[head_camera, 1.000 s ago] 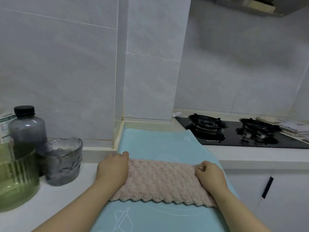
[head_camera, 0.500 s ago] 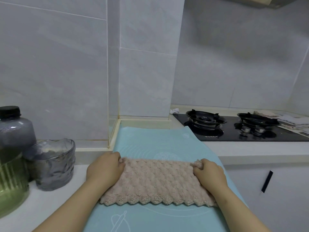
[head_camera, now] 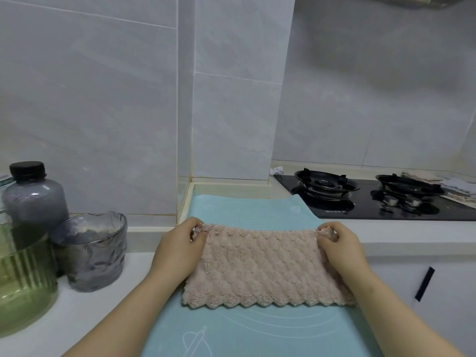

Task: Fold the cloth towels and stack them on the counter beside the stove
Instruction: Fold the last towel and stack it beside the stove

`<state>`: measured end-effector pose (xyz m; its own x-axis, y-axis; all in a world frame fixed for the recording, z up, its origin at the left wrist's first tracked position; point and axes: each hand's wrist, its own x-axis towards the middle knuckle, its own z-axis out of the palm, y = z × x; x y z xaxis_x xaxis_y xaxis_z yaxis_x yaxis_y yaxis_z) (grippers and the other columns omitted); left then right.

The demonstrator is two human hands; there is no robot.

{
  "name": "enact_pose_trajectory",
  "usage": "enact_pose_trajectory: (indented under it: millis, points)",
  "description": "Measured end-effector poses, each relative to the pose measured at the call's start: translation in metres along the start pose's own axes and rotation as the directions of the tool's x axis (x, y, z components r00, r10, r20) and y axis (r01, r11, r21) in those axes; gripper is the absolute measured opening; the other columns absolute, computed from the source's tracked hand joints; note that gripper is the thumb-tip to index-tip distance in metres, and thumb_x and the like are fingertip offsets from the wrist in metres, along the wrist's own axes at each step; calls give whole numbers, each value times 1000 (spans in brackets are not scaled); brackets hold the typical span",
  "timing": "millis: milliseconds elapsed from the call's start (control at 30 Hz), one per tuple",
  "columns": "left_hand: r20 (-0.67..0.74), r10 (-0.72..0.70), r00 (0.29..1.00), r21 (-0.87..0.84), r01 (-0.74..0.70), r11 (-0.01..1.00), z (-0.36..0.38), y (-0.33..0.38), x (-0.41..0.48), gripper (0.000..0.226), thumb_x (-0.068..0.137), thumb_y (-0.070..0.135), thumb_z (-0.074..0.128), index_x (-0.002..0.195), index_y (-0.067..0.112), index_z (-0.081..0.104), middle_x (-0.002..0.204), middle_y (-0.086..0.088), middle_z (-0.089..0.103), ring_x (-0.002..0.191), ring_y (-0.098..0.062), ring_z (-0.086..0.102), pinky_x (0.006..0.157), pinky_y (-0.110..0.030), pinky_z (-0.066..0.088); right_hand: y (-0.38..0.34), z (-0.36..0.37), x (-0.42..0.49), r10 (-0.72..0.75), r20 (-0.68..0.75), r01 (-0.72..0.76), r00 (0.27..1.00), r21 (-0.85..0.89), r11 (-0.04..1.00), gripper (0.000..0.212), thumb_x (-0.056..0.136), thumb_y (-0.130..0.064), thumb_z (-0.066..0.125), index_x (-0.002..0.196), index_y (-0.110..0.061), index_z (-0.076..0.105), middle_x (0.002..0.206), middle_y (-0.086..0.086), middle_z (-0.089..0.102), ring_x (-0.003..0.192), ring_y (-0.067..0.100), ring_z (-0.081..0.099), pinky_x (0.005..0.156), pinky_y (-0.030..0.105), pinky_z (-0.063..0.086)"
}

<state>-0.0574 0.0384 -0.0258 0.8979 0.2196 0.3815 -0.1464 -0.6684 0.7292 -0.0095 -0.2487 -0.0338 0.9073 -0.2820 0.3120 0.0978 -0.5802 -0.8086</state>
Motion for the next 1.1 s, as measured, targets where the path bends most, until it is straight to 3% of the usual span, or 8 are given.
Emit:
enact_pose_trajectory:
  millis: [200, 333, 467, 667, 767, 867, 933, 1100]
  points:
    - [35, -32, 999, -125, 36, 992, 6, -7, 11, 17, 93, 15, 49, 85, 30, 51, 81, 1, 61, 62, -16, 49, 56, -29, 37, -3, 6, 8, 37, -90, -37, 995, -4, 999, 19, 88, -6, 52, 97, -14, 67, 87, 5, 66, 85, 25, 58, 73, 29, 41]
    - [160, -15, 987, 200, -17, 980, 6, -15, 11, 12, 92, 24, 47, 101, 30, 42, 77, 2, 58, 66, -18, 54, 59, -33, 44, 2, 11, 5, 48, 9, -46, 999, -124, 991, 26, 86, -9, 56, 110, -13, 64, 98, 8, 68, 74, 22, 57, 66, 28, 42]
    - [227, -13, 974, 357, -71, 931, 7, -15, 9, 47, 92, 27, 50, 132, 36, 27, 67, 5, 47, 61, -14, 47, 53, -28, 37, 0, 12, 0, 64, 124, -24, 990, -305, 952, 51, 88, -13, 54, 136, -23, 41, 121, 7, 59, 79, 21, 55, 64, 28, 39]
    - [234, -46, 971, 201, -2, 980, 4, -12, 7, 45, 90, 9, 42, 126, 34, 32, 70, 5, 41, 56, -14, 43, 50, -26, 31, -7, 4, -6, 129, 155, -61, 979, -379, 924, 57, 86, -24, 52, 137, -29, 27, 78, -1, 66, 58, 17, 61, 68, 33, 52]
    - [236, -101, 967, 259, 38, 965, 7, -7, 1, 44, 88, 5, 40, 126, 25, 31, 85, 0, 48, 69, -17, 48, 53, -27, 34, -6, -3, -12, 161, 160, -93, 974, -362, 927, 60, 87, -27, 51, 140, -30, 24, 82, 3, 68, 71, 22, 63, 71, 34, 51]
    - [48, -83, 995, 301, 65, 951, 7, 4, -9, 37, 88, 9, 40, 124, 17, 35, 113, -6, 51, 104, -25, 46, 78, -32, 40, -5, -10, -18, 181, 168, -113, 969, -349, 930, 63, 86, -30, 49, 142, -29, 20, 89, 4, 69, 83, 25, 64, 75, 37, 54]
    - [-20, 68, 997, 259, -61, 964, 7, 9, -18, 42, 87, 16, 45, 128, 18, 37, 132, -1, 42, 124, -21, 34, 97, -31, 34, -5, -14, -23, 197, 174, -113, 965, -399, 910, 63, 85, -34, 49, 141, -28, 19, 93, 2, 68, 84, 25, 65, 77, 39, 55]
    - [469, 201, 860, 200, -326, 924, 11, 8, -33, 51, 97, 30, 32, 144, 42, 15, 157, 14, 4, 144, -6, -6, 118, -34, -1, -2, -24, -34, 280, 182, -174, 943, -448, 877, 37, 78, -39, 57, 103, -16, 42, 88, 1, 65, 81, 22, 64, 78, 34, 52]
